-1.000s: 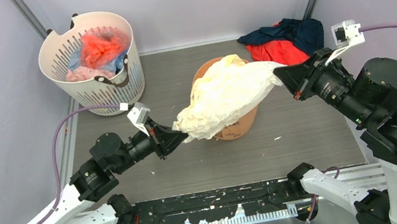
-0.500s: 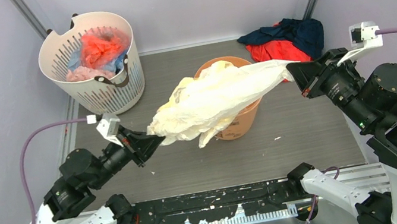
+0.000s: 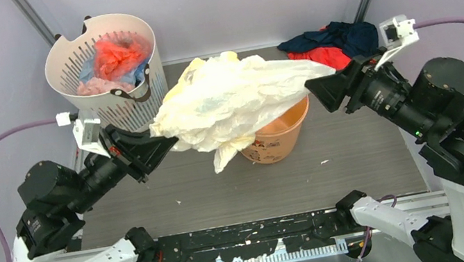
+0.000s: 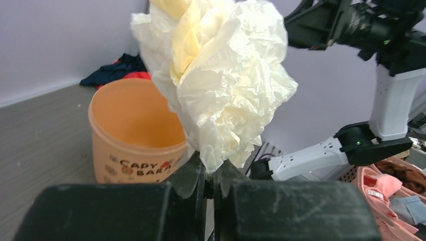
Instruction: Put the trash bags into the trash bin
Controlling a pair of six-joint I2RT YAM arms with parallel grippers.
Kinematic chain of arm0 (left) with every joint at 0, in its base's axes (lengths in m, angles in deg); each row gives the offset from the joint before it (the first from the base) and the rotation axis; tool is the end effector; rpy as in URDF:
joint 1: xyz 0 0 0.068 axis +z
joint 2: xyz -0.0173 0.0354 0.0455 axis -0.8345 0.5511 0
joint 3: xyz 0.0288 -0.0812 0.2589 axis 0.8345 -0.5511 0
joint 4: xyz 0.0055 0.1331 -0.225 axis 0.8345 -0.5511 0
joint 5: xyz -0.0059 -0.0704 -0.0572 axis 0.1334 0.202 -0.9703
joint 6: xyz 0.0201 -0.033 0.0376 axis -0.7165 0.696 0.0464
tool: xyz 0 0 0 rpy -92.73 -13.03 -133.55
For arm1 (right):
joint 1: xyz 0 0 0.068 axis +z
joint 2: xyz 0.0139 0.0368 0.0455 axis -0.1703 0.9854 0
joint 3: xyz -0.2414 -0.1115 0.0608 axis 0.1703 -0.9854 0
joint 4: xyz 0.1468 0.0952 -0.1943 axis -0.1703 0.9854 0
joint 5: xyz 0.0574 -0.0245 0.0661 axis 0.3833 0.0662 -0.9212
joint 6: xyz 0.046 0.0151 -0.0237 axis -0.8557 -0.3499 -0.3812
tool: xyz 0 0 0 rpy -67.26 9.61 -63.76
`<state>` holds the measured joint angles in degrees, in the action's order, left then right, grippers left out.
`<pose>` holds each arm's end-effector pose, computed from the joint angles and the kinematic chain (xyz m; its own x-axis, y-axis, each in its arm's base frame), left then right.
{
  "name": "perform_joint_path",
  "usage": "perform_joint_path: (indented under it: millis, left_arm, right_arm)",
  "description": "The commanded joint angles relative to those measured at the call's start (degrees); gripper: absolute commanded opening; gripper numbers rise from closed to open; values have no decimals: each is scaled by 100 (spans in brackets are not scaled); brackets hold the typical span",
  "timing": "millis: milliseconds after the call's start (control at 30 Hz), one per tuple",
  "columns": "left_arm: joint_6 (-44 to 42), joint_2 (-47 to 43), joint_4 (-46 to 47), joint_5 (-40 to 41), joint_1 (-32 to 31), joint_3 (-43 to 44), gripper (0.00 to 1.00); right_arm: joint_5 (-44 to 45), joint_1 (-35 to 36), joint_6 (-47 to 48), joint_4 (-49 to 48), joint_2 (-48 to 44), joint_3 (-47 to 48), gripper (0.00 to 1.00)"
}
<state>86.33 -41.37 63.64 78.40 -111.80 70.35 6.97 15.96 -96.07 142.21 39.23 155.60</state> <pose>0.0482 -0.0699 0.4806 -0.2395 -0.3439 -0.9079 0.7969 0.4645 -0.3862 0.0631 0.0336 0.5479 -0.2261 0.2925 -0.9291 -0.4530 0.8128 0.3662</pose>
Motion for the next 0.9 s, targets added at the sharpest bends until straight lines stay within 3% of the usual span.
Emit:
perform_joint_path:
  millis: [0,67,167,367,533,700,767,867]
  left_arm:
    - [-263,604,336,-557,31,761,5]
    - [-378,823,378,-549,31,1067,6]
    - [-556,1174,325,-446,31,1606,6]
    - [-562,1745,169,-125,31,2568,5]
    - [-527,1820,364,633,31,2647,3]
    - [-347,1815,559,1163,31,2575,2]
    - [-222,1797,683,1233,31,2483,1]
    - [-14,1686,1109,1330,31,2133,0]
  right_arm:
    - [-703,-9,21,-214,114,108,69]
    - [-612,-6,43,-125,102,139,85]
    - [-331,-7,97,94,101,245,92]
    - [60,-9,217,397,-68,225,92]
    - [237,-2,275,576,-190,155,93]
    - [-460,-6,208,576,-193,-64,91]
    - [-863,-5,-188,172,-258,-415,89]
    - [-1466,-4,-1586,-1367,-497,-1560,85]
